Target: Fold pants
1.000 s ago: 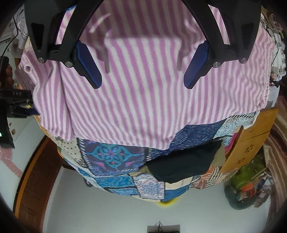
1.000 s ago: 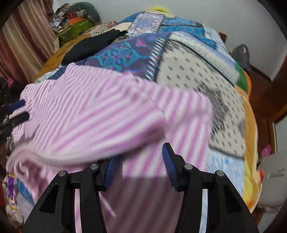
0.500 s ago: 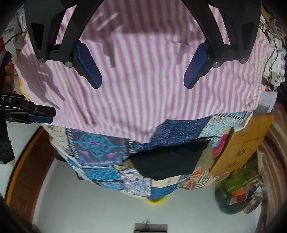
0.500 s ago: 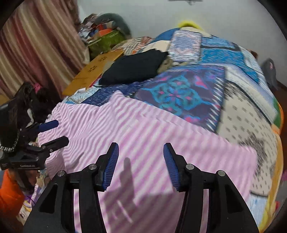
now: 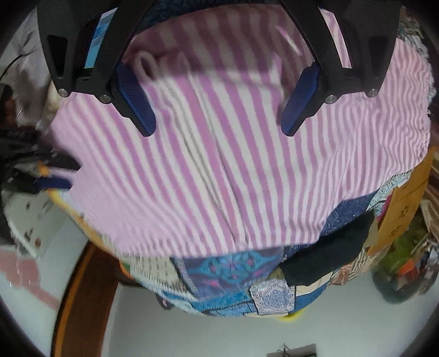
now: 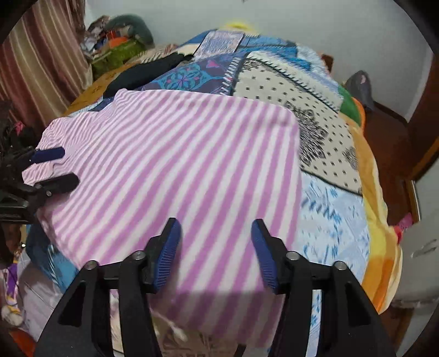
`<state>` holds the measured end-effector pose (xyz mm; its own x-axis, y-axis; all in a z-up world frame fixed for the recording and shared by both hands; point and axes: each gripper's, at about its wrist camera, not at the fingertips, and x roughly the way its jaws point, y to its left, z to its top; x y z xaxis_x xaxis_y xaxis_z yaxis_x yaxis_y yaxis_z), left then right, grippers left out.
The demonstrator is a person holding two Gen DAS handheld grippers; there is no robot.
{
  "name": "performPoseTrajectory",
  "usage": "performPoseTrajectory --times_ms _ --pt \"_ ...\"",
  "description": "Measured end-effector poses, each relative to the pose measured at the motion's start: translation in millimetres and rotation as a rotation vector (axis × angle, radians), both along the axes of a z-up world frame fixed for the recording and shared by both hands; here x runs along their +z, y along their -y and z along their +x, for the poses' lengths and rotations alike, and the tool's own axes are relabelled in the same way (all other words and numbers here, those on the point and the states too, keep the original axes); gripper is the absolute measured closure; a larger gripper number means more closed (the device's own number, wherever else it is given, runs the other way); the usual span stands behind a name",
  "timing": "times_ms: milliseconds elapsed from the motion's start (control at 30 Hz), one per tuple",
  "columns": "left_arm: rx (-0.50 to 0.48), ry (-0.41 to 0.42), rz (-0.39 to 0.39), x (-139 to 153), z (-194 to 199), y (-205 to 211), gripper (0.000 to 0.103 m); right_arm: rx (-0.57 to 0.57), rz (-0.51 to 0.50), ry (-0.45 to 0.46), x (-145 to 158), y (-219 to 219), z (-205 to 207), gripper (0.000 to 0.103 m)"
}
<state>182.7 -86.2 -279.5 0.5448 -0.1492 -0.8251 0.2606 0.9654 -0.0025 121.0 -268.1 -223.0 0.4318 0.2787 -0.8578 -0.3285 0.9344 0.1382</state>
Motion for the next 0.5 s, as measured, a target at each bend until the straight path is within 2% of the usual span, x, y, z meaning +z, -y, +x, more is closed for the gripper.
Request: performPoseTrajectory --times_ms 100,200,233,300,333,500 --pt "0.021 -0.022 -0.056 -2.9 -9.1 -15.9 0.009 -0.032 0.037 -0.014 -0.6 8.1 -11.1 0.047" --pt "0.042 -0.016 -0.055 1.1 -19.8 -26.7 0.009 -0.018 0.018 -0.008 3.2 10.6 -22.6 0.047" --pt "0.046 -0.01 -0.045 2.7 -24.6 -29.4 0.009 -0.014 0.007 -0.01 5.8 11.3 -25.4 0.046" --pt "0.083 0.01 0.04 5.1 -35.9 -41.0 0.009 -0.018 -0.005 -0.016 9.5 12.8 -25.8 0.046" --pt "0.096 0.012 0.057 5.3 -38.7 -47.3 0.009 -0.025 -0.003 -0.016 11.1 13.0 -23.9 0.046" --pt "0.275 0.024 0.021 17.4 -62.8 -122.9 0.009 -0.034 0.048 0.033 33.1 2.3 -19.8 0.046"
